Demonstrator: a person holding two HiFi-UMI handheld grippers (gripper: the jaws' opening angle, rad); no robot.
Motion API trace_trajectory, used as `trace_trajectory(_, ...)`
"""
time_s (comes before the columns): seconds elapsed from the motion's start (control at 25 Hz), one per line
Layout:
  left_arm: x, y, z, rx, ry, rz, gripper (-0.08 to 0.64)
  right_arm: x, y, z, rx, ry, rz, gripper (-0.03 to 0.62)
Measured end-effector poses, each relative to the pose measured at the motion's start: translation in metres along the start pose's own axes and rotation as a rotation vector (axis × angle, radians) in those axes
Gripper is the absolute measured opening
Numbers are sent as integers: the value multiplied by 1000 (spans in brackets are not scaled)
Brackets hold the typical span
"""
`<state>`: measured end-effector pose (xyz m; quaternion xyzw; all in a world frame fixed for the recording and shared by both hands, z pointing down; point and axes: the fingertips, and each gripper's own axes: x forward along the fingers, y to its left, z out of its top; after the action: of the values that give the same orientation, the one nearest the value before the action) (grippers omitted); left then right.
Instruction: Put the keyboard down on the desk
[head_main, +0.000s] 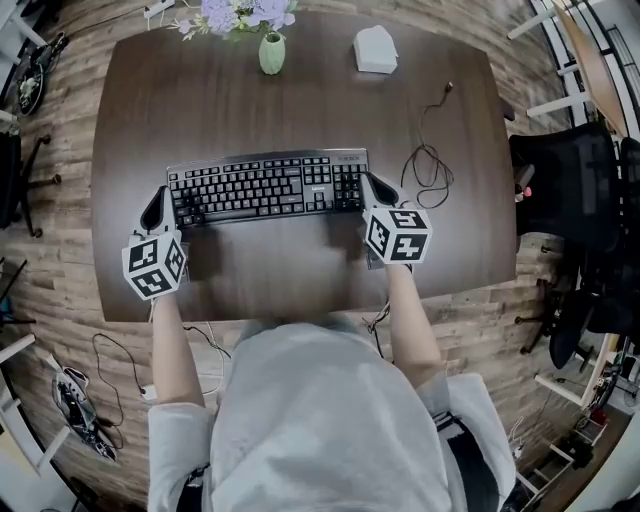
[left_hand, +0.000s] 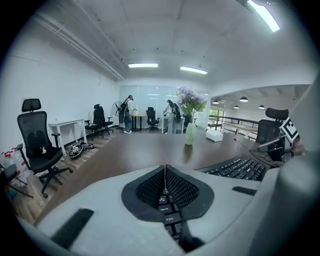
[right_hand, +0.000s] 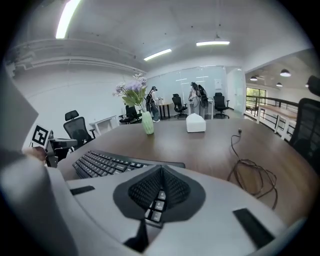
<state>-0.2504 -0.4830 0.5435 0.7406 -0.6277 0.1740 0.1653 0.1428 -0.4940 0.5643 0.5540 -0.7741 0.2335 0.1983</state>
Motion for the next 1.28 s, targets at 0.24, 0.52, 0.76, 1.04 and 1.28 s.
trace_trajectory(0.24,-27,-13,23,44,-73,-39,9,-26,23,8,-50,-57,-7,14)
trace_trajectory(0.52,-69,-16,52,86,-164,-56,11,-63,50,20,-70,-128,-20,14)
trace_trajectory(0.76,-107,-19,70,99,-231,-65,11,-99,68,36,-76,-214,-38,14)
trace_trajectory(1.04,-146,-24,83,137,-283,-88,11,-134,91,48,-92,-292,-47,14)
trace_trajectory(1.28,-176,-27,92,140,-330,-118,11,-164,106,54,-96,-343,-59,15)
